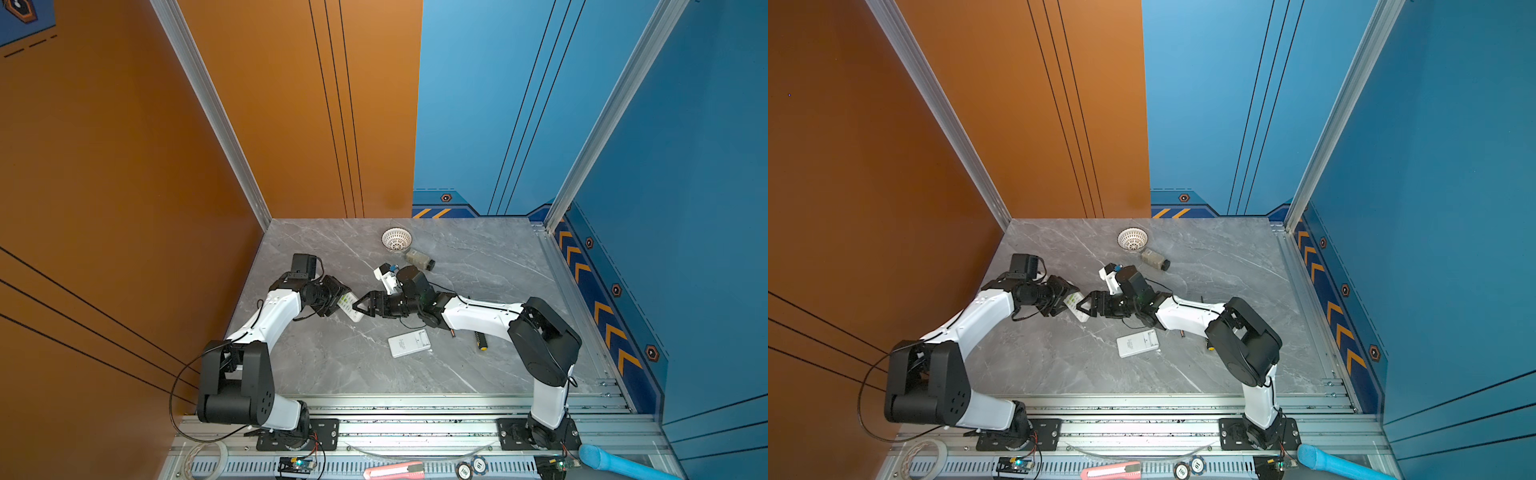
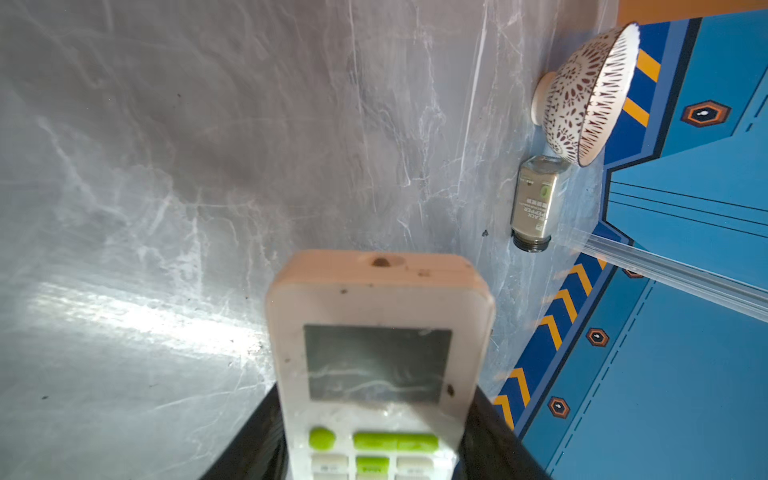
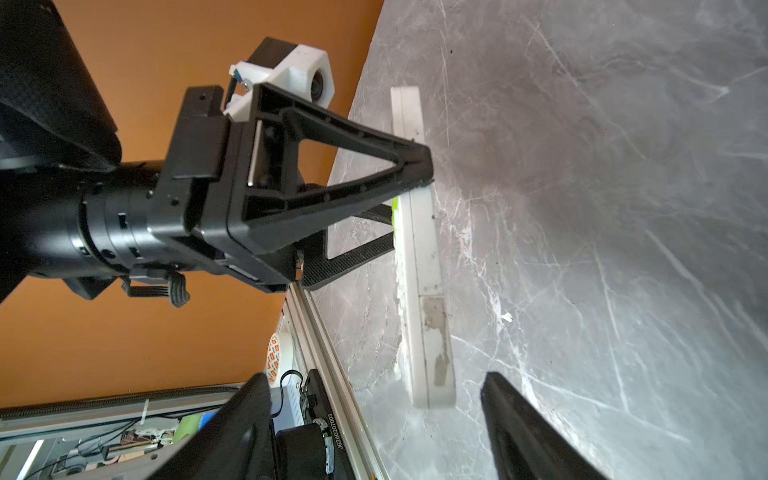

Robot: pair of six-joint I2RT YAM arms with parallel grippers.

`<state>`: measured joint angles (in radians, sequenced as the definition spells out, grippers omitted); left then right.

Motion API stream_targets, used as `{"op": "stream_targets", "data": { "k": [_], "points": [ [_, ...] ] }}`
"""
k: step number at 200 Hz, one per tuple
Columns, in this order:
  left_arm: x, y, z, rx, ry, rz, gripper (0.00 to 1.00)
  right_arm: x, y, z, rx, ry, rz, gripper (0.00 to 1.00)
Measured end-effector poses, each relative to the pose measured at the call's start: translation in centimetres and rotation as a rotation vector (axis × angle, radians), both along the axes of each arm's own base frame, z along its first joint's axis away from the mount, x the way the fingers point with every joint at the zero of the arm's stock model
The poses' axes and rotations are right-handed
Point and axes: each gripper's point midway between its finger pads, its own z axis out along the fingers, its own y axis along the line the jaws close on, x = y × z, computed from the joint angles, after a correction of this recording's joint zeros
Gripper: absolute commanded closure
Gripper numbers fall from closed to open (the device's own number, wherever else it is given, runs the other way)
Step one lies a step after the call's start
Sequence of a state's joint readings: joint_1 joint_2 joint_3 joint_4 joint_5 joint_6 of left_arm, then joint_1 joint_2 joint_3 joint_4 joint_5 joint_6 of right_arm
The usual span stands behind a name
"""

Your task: Unload the batteries from the remote control

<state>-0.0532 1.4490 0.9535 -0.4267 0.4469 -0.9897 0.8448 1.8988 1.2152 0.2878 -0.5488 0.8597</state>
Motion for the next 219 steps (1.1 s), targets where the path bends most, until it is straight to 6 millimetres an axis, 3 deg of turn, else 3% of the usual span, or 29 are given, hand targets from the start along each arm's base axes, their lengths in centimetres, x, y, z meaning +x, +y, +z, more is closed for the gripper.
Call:
{"op": "stream_targets", "data": {
  "k": [46,57,75,85,109,126,149,177,200,219],
  "points": [
    [0.3,-1.4,1.9,-0.034,-0.054,0.001,0.69,0.3,0.0,0.1,-0.012,-0.009,-0.001,0.68],
    [0.4,-1.7,2.6,-0.042,-0.076,0.004,0.68,0.5,-0.1,0.2,-0.018,-0.021,-0.001,0.80],
    [0.7,-1.8,3.4,-0.037,-0.113,0.023,0.59,1.1,-0.4,0.2,-0.036,-0.047,-0.011,0.88],
    [0.7,-1.8,3.5,-0.031,-0.124,0.030,0.48,1.3,-0.6,0.4,-0.041,-0.063,-0.014,0.93],
    [1.1,-2.6,5.2,-0.039,-0.188,0.017,0.01,1.6,-1.6,1.5,-0.058,-0.070,-0.041,1.00],
    [2.0,-2.7,8.1,-0.046,-0.273,0.006,0.02,2.0,-3.7,2.9,-0.107,-0.104,-0.079,1.00],
    [3.7,-1.1,14.2,-0.036,-0.416,0.025,0.02,3.0,-7.5,5.7,-0.262,-0.228,-0.154,1.00],
    [4.5,-0.8,20.1,-0.049,-0.525,0.005,0.02,4.8,-13.3,10.4,-0.584,-0.574,-0.272,1.00],
    [4.2,-4.9,21.2,-0.102,-0.510,-0.107,0.02,5.8,-17.3,12.1,-0.899,-0.851,-0.285,1.00],
    [4.0,-8.2,19.9,-0.146,-0.437,-0.179,0.02,6.6,-19.5,11.0,-1.145,-0.999,-0.222,1.00]
  ]
}}
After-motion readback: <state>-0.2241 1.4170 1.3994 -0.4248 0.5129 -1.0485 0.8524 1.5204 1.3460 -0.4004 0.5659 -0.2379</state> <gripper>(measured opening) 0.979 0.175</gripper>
